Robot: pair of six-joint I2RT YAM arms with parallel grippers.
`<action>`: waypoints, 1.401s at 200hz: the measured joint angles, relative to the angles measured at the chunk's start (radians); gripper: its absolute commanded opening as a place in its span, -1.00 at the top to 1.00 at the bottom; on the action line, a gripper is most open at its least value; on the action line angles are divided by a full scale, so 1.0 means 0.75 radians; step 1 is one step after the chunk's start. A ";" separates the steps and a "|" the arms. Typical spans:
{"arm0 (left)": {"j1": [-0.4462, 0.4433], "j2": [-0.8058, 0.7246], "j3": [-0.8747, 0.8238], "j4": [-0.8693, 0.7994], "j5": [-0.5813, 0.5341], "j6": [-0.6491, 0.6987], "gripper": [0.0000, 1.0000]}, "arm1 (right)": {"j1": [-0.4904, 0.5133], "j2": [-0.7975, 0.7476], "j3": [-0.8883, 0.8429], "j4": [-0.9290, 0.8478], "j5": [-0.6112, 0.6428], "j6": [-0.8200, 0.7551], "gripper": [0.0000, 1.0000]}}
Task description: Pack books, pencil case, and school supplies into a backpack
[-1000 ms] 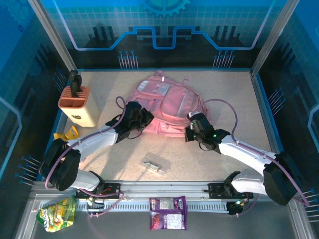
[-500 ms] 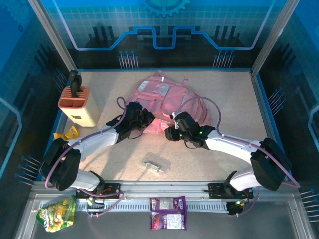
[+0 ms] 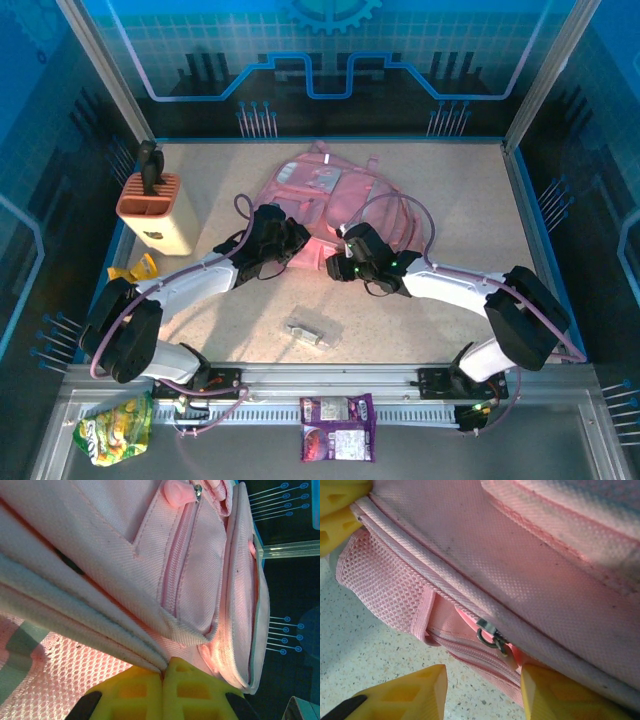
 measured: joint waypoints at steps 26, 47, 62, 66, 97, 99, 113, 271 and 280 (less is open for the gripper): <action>-0.002 0.004 0.001 0.004 0.000 0.000 1.00 | 0.000 0.000 -0.002 0.026 0.029 0.001 0.19; -0.010 0.010 0.002 0.015 -0.002 0.000 1.00 | 0.000 -0.008 -0.036 0.086 0.071 -0.004 0.24; -0.019 0.013 0.002 0.018 -0.004 -0.001 1.00 | 0.001 -0.017 -0.077 0.144 0.097 -0.010 0.19; -0.021 0.014 0.002 0.019 -0.004 -0.001 1.00 | 0.001 -0.018 -0.087 0.160 0.105 -0.011 0.17; -0.039 0.018 0.004 0.022 -0.005 -0.001 1.00 | 0.003 -0.018 -0.113 0.218 0.166 -0.020 0.18; -0.039 0.018 0.004 0.022 -0.005 -0.001 1.00 | 0.003 -0.018 -0.115 0.222 0.169 -0.021 0.19; -0.043 0.018 0.009 0.022 -0.008 -0.001 1.00 | 0.003 -0.017 -0.122 0.245 0.191 -0.023 0.24; -0.053 0.041 0.026 0.018 -0.025 -0.001 1.00 | -0.009 0.027 -0.191 0.437 0.191 -0.031 0.68; -0.053 0.044 0.026 0.018 -0.025 -0.001 1.00 | -0.010 0.030 -0.191 0.435 0.206 -0.027 0.78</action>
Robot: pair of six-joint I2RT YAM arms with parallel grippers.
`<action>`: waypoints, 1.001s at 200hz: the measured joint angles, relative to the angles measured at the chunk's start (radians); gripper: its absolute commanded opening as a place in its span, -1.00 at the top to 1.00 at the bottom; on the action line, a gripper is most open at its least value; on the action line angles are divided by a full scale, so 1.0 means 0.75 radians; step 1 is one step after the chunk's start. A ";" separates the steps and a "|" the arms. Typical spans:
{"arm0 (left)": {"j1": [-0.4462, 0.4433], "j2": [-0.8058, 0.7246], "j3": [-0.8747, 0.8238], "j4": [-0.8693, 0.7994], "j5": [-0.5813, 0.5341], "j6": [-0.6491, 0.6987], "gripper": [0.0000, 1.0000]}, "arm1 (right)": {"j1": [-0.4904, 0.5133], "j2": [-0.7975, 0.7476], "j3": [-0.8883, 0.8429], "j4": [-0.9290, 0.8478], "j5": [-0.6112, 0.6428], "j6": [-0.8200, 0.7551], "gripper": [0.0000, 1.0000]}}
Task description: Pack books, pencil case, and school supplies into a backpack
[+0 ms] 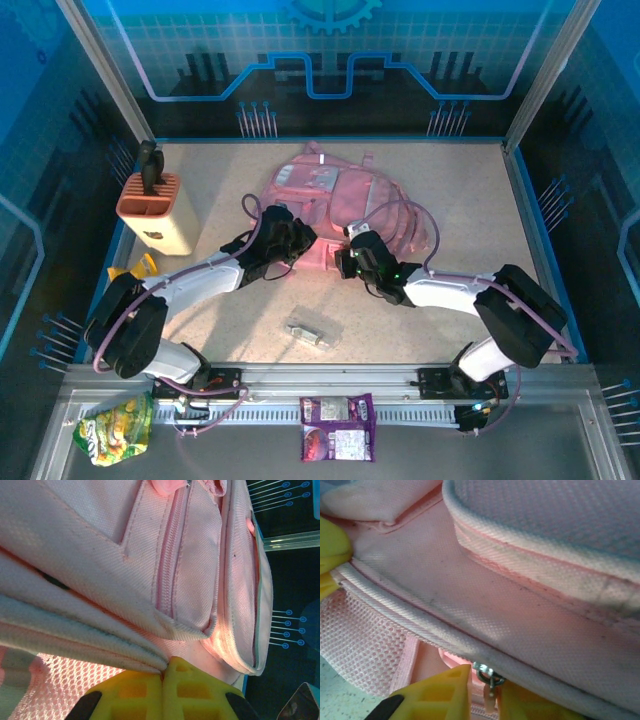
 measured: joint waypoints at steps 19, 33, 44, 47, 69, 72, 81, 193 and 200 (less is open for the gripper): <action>0.000 0.001 0.001 0.001 0.000 0.000 1.00 | -0.005 0.000 0.001 -0.008 0.017 0.010 0.89; 0.000 0.001 0.001 0.001 0.000 0.000 1.00 | -0.005 0.000 0.002 -0.012 0.026 0.015 0.98; 0.000 0.001 0.001 0.001 0.000 0.001 1.00 | -0.004 -0.002 0.003 -0.019 0.032 0.019 1.00; 0.000 0.001 0.002 0.000 0.000 0.001 1.00 | -0.004 -0.003 0.004 -0.020 0.034 0.018 1.00; -0.006 0.001 0.007 -0.004 0.001 0.001 1.00 | -0.004 -0.029 0.004 -0.058 0.043 0.021 1.00; -0.007 0.001 0.008 -0.005 0.001 0.001 1.00 | -0.004 -0.035 0.004 -0.067 0.045 0.022 1.00; -0.010 0.001 0.011 -0.007 0.001 0.001 1.00 | -0.004 -0.054 0.004 -0.087 0.050 0.023 1.00; 0.001 0.001 0.015 -0.023 0.041 0.004 1.00 | -0.158 -0.261 -0.106 -0.290 -0.012 0.022 1.00; 0.001 0.001 0.015 -0.023 0.041 0.004 1.00 | -0.164 -0.261 -0.107 -0.287 -0.022 0.012 1.00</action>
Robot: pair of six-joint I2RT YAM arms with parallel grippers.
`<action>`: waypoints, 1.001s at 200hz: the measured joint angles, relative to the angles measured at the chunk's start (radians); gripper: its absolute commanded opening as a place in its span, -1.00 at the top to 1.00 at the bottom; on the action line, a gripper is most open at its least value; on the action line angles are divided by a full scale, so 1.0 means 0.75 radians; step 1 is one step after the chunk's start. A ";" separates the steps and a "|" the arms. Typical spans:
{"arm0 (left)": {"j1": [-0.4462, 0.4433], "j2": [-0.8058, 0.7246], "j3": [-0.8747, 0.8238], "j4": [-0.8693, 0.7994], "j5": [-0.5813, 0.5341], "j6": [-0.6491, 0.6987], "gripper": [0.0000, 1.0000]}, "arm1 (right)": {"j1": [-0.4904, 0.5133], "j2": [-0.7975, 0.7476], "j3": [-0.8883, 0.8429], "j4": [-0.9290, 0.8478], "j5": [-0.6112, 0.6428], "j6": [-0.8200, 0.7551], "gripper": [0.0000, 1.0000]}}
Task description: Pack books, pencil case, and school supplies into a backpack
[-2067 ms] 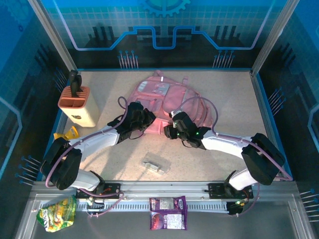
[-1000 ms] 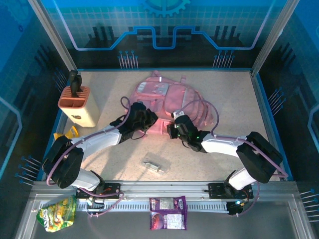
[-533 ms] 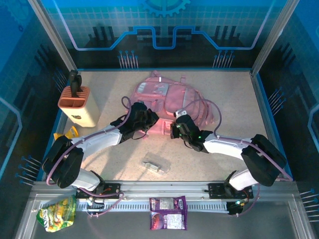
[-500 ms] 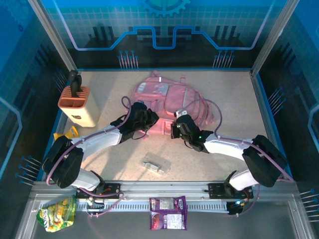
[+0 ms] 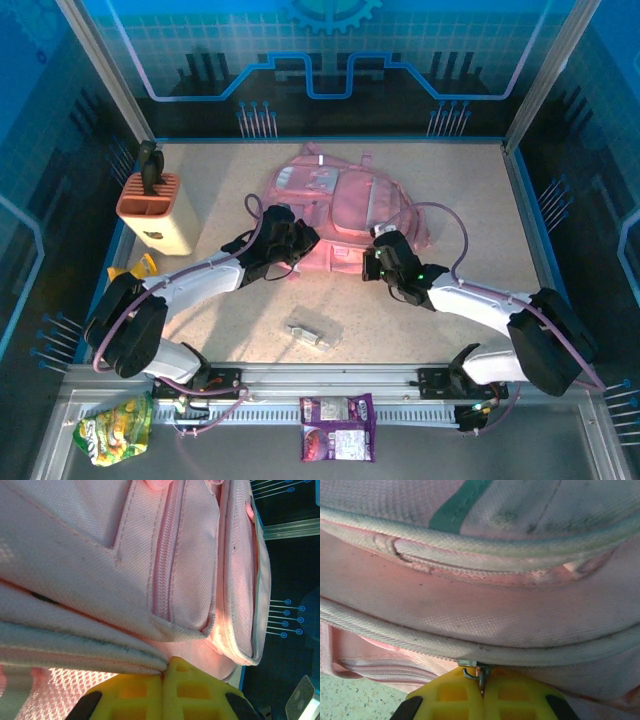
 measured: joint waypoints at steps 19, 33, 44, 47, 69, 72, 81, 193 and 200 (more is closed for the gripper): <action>0.006 0.001 0.000 -0.003 0.000 0.000 1.00 | -0.003 0.003 0.000 0.008 -0.020 -0.031 0.97; 0.010 0.001 0.000 -0.006 0.000 0.000 1.00 | -0.007 0.018 0.004 0.017 -0.038 -0.055 0.79; 0.011 0.000 0.000 -0.007 0.000 0.001 1.00 | -0.008 0.039 0.010 0.026 -0.049 -0.071 0.77; 0.012 0.001 0.000 -0.008 0.000 0.001 1.00 | -0.009 0.045 0.013 0.026 -0.050 -0.079 0.76; 0.018 0.001 0.000 -0.009 -0.001 0.001 1.00 | -0.009 0.093 0.038 0.035 -0.050 -0.101 0.71; 0.017 0.001 0.000 -0.009 -0.001 0.000 1.00 | -0.009 0.099 0.040 0.037 -0.050 -0.101 0.70; 0.018 0.001 0.000 -0.009 -0.001 0.001 1.00 | -0.010 0.111 0.044 0.046 -0.051 -0.106 0.69; 0.060 0.000 0.000 -0.015 0.038 0.033 1.00 | -0.017 0.073 0.077 -0.059 -0.014 -0.113 1.00; 0.072 0.001 0.000 -0.015 0.056 0.036 1.00 | -0.019 0.043 0.077 -0.091 -0.008 -0.103 1.00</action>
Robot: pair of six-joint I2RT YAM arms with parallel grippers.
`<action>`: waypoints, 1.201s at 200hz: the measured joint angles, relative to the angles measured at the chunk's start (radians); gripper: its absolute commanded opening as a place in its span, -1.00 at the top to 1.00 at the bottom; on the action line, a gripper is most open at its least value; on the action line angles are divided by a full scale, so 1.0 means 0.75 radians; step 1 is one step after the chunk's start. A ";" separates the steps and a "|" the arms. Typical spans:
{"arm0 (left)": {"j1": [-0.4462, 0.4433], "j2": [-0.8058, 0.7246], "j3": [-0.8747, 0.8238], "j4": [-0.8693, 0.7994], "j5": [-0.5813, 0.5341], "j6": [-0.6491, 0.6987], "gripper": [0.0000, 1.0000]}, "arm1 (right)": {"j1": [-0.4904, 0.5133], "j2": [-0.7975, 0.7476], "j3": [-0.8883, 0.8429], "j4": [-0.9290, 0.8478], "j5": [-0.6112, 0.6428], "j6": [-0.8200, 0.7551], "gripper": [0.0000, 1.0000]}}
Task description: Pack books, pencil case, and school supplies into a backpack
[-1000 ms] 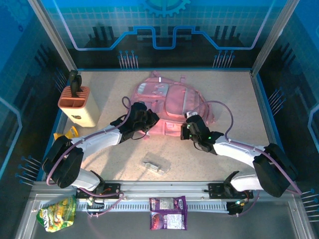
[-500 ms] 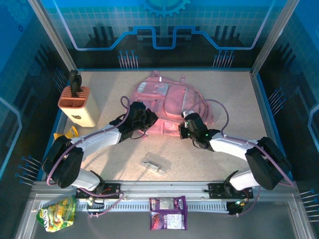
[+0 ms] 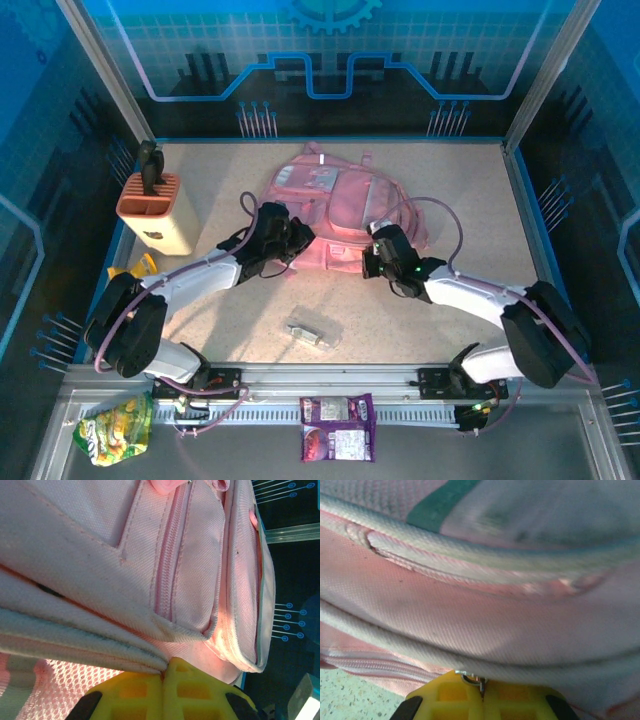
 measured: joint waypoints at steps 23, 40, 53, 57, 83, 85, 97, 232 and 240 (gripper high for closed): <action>0.046 -0.001 0.000 0.000 0.053 0.022 1.00 | -0.035 -0.075 0.000 -0.088 0.001 0.030 1.00; 0.090 0.006 0.006 -0.003 0.126 0.037 1.00 | -0.060 -0.120 0.000 -0.130 -0.010 0.041 1.00; 0.121 0.035 0.032 -0.011 0.177 0.059 1.00 | -0.068 -0.142 0.000 -0.159 -0.017 0.042 1.00; 0.128 0.046 0.043 -0.016 0.188 0.064 1.00 | -0.069 -0.146 0.000 -0.170 -0.019 0.041 1.00; 0.170 0.145 0.131 -0.050 0.230 0.107 1.00 | -0.071 -0.152 0.001 -0.221 -0.068 0.022 1.00; 0.172 0.155 0.139 -0.051 0.230 0.113 1.00 | -0.070 -0.152 0.001 -0.223 -0.072 0.022 1.00; 0.184 0.207 0.195 -0.073 0.233 0.143 1.00 | -0.047 -0.151 0.001 -0.232 -0.087 0.023 1.00; 0.079 0.082 -0.055 0.111 0.183 -0.027 0.10 | 0.102 -0.007 0.117 -0.293 -0.108 0.065 1.00; 0.036 0.074 -0.071 0.134 0.164 -0.068 0.10 | 0.102 -0.007 0.117 -0.293 -0.109 0.070 1.00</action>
